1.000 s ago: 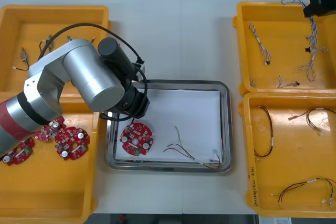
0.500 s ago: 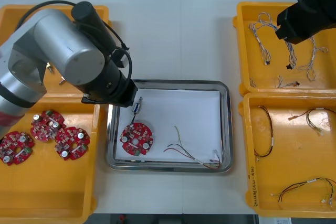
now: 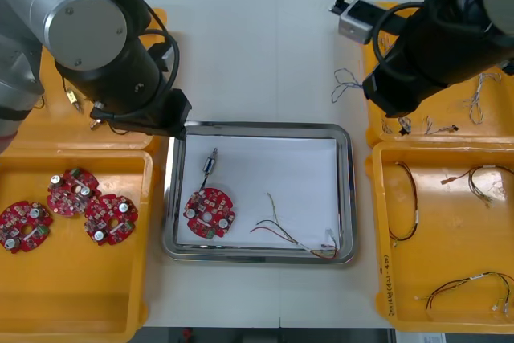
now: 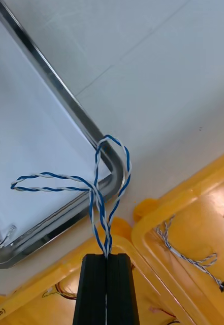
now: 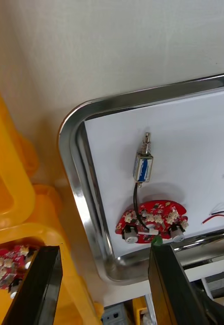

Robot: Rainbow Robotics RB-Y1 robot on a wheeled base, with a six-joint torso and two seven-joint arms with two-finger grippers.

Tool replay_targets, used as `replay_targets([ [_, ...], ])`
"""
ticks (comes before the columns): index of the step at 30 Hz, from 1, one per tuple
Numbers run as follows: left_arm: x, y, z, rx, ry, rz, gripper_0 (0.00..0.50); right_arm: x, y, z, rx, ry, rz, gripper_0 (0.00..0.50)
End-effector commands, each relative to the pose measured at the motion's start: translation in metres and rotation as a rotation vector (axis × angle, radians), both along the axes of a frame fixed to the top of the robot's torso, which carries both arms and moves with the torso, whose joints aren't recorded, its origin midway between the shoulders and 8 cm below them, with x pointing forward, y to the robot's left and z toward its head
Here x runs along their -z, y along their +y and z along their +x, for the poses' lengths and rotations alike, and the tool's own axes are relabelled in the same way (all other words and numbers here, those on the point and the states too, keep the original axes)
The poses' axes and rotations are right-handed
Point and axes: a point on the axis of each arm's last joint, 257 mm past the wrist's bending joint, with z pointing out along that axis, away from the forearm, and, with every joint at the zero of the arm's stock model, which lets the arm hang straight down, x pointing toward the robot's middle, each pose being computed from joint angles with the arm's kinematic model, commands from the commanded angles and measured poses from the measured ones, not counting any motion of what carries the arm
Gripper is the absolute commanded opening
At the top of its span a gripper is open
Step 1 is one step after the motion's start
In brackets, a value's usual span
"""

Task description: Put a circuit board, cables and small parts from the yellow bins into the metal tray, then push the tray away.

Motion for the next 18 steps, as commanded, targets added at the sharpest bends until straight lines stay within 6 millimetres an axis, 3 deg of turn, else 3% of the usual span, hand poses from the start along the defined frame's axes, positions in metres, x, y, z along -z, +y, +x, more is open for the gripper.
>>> replay_targets([
  [1,-0.058,0.012,0.017,0.074,-0.123,0.056,0.5,0.001,0.045,-0.012,-0.139,-0.02,-0.045,0.0],
  [11,-0.086,0.063,0.017,0.138,-0.13,0.147,0.5,0.043,0.078,-0.028,-0.233,0.018,-0.14,0.0],
  [18,-0.098,0.091,0.029,0.154,-0.122,0.125,0.5,0.079,0.085,-0.035,-0.262,0.058,-0.233,0.0],
])
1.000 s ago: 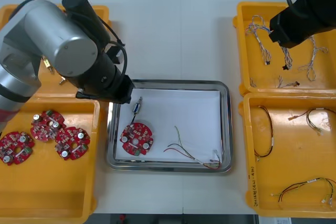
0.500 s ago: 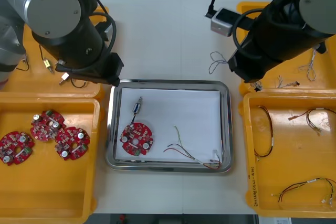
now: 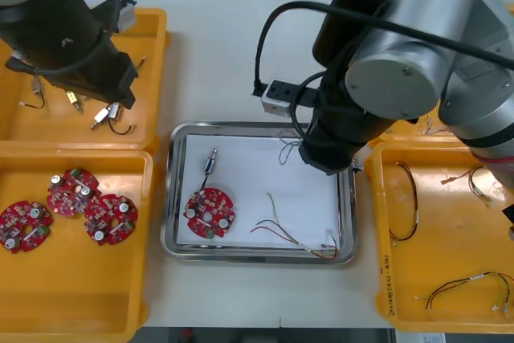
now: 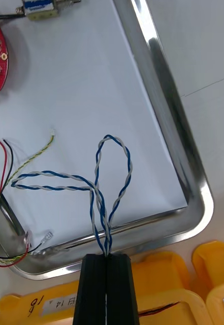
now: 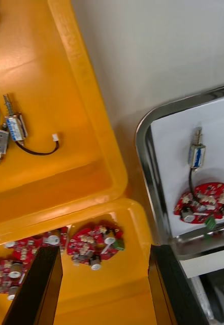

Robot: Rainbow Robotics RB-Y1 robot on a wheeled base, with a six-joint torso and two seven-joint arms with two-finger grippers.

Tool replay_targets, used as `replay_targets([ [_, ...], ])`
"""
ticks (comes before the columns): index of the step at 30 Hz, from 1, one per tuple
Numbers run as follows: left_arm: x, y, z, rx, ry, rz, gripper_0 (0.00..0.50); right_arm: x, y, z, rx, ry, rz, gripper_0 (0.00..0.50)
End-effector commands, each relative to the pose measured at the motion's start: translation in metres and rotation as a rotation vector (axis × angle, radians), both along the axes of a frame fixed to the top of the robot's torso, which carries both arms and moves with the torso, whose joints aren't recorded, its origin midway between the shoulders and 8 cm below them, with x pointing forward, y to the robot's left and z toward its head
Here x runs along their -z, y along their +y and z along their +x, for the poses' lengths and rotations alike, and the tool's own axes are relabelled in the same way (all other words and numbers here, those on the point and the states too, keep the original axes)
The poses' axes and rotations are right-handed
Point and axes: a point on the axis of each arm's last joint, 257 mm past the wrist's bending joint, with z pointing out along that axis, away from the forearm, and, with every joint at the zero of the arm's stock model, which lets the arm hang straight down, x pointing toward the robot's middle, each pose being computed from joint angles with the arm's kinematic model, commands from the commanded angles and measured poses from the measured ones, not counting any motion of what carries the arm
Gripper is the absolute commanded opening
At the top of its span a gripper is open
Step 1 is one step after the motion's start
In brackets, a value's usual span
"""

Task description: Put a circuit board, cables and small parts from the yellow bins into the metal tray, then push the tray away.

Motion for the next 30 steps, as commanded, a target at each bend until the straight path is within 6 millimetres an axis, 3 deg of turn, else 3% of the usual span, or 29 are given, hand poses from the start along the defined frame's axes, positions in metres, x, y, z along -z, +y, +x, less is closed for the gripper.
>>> replay_targets([
  [1,-0.045,0.027,0.019,0.064,-0.069,0.001,0.5,0.012,0.018,-0.002,-0.085,-0.024,-0.085,0.0],
  [9,-0.051,0.06,0.034,0.103,-0.079,0.03,0.5,0.04,0.032,0.015,-0.048,-0.021,-0.092,0.0],
  [16,-0.046,0.091,0.039,0.184,-0.056,0.107,0.5,0.048,0.047,0.03,-0.026,-0.041,-0.052,0.0],
  [23,-0.036,0.115,0.041,0.255,-0.021,0.169,0.5,0.065,0.043,0.036,-0.002,-0.061,-0.048,0.0],
  [30,-0.024,0.129,0.056,0.297,-0.032,0.166,0.5,0.079,0.043,0.046,0.015,-0.084,-0.034,0.0],
])
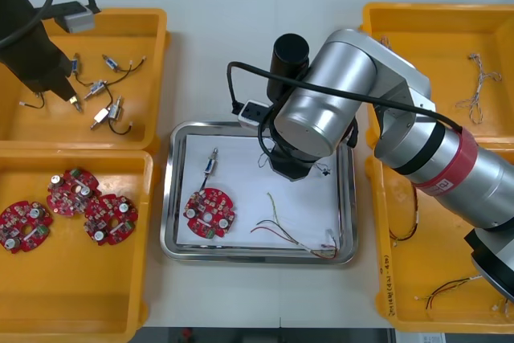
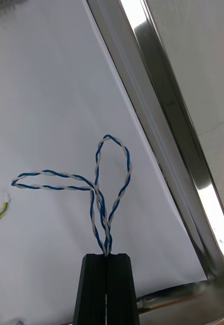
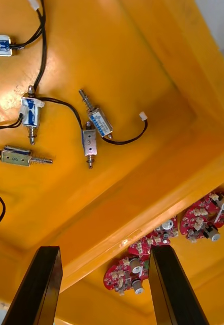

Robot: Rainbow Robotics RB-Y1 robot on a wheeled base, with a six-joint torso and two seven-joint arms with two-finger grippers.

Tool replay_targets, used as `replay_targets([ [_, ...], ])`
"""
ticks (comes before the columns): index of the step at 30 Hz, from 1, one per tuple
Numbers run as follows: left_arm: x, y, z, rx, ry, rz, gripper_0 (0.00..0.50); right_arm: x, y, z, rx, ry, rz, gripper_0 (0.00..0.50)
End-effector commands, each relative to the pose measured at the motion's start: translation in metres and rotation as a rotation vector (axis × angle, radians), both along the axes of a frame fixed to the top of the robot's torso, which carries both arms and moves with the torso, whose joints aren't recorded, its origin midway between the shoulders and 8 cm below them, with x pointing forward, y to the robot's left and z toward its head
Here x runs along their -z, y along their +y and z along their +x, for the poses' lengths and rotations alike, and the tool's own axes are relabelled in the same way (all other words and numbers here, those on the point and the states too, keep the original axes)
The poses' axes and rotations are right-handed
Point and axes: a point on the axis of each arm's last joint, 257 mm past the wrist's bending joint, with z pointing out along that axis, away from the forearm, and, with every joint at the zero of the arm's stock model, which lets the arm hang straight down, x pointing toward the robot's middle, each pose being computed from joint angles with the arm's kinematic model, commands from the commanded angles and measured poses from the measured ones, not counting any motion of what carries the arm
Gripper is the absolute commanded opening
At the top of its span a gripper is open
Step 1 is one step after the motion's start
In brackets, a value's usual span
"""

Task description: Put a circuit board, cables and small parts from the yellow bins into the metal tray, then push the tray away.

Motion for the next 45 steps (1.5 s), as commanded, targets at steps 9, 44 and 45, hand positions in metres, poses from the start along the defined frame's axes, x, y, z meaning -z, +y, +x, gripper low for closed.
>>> replay_targets([
  [9,-0.021,0.027,0.035,-0.024,-0.122,-0.01,0.5,0.018,0.016,-0.001,-0.063,-0.021,0.0,0.0],
  [44,0.093,0.006,0.056,-0.055,-0.154,-0.097,0.5,-0.03,-0.01,-0.026,-0.007,0.065,0.0,0.5],
  [45,0.097,0.005,0.055,-0.056,-0.153,-0.101,0.5,-0.036,-0.011,-0.03,-0.012,0.075,0.003,0.5],
])
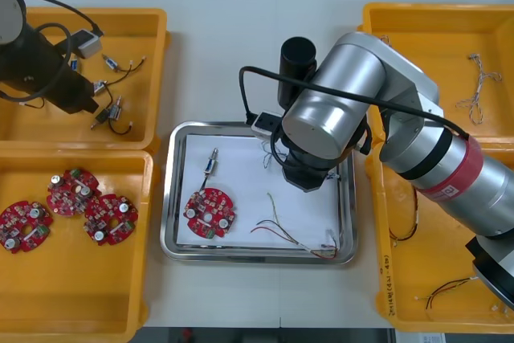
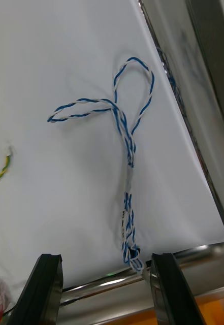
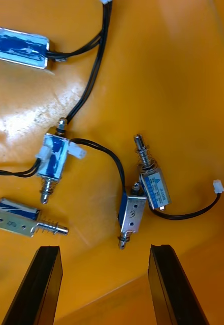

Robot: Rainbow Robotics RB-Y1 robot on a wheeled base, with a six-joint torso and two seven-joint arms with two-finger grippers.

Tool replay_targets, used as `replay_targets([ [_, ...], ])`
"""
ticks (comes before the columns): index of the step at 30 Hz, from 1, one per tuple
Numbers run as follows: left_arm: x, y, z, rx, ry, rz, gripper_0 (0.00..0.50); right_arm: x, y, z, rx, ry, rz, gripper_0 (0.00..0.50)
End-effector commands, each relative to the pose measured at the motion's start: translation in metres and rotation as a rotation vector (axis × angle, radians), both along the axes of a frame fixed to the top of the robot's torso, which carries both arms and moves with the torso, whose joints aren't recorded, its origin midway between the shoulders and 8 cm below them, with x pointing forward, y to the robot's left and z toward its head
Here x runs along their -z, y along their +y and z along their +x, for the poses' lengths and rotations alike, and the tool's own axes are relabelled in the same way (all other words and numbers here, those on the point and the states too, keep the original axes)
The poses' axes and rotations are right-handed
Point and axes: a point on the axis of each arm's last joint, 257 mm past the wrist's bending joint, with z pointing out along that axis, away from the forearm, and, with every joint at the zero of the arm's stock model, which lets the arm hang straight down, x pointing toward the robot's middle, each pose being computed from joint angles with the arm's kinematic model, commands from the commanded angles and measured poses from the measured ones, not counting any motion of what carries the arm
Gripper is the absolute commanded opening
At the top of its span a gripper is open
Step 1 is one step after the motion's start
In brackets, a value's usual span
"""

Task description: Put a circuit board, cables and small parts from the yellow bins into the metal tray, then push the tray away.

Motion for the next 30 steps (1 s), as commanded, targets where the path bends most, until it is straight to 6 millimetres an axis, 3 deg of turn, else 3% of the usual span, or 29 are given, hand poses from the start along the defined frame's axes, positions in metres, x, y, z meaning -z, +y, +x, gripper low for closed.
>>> replay_targets([
  [1,0.021,-0.01,-0.001,0.059,-0.003,0.014,0.5,-0.047,0.015,-0.008,-0.067,-0.01,0.06,0.5],
  [8,0.037,-0.013,-0.003,0.058,-0.002,0.005,0.5,-0.091,0.032,-0.007,-0.095,-0.084,0.173,0.5],
  [12,0.045,-0.017,-0.002,0.073,-0.004,0.024,0.5,-0.124,0.027,0.005,-0.057,-0.168,0.236,0.5],
  [16,0.052,-0.019,0.0,0.073,-0.015,0.033,0.5,-0.144,0.007,0.012,-0.028,-0.213,0.257,0.5],
  [27,0.058,-0.023,-0.001,0.069,-0.012,0.027,0.5,-0.194,-0.088,0.031,0.145,-0.256,0.322,0.5],
  [28,0.059,-0.022,-0.002,0.069,-0.011,0.029,0.48,-0.197,-0.1,0.033,0.174,-0.262,0.326,0.5],
  [29,0.058,-0.023,-0.001,0.07,-0.013,0.027,0.421,-0.199,-0.106,0.033,0.185,-0.268,0.325,0.5],
  [30,0.059,-0.023,-0.002,0.069,-0.012,0.027,0.299,-0.202,-0.118,0.035,0.212,-0.275,0.328,0.5],
])
